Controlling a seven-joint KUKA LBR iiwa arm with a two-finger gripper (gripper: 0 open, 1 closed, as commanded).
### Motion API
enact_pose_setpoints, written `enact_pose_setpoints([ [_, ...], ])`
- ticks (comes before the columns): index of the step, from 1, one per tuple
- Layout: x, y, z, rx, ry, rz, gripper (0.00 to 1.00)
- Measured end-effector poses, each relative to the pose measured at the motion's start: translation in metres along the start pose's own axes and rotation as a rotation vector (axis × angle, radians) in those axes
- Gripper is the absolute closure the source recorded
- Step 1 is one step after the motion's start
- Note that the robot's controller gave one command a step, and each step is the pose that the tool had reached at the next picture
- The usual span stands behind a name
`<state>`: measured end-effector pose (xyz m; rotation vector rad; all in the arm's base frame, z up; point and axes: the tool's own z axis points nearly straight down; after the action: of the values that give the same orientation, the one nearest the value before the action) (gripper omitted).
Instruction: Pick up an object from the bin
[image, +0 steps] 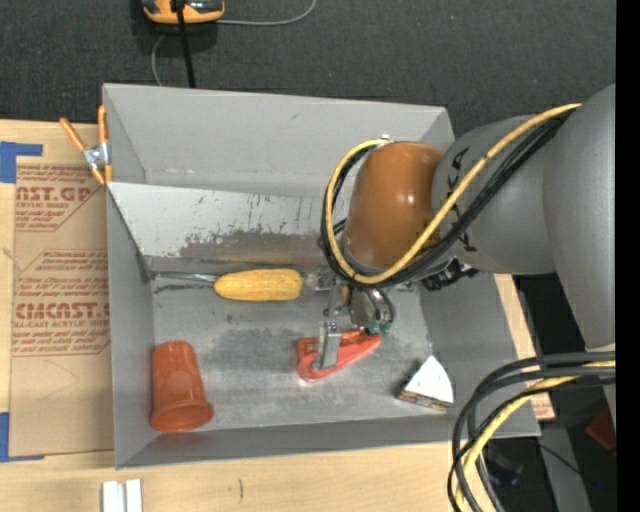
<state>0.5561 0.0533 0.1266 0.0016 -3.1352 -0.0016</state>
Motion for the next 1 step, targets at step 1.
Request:
enact_pose_setpoints([
  [1,-0.0017,-0.0001,-0.0047,-0.001,-0.007,0.001,0.00],
])
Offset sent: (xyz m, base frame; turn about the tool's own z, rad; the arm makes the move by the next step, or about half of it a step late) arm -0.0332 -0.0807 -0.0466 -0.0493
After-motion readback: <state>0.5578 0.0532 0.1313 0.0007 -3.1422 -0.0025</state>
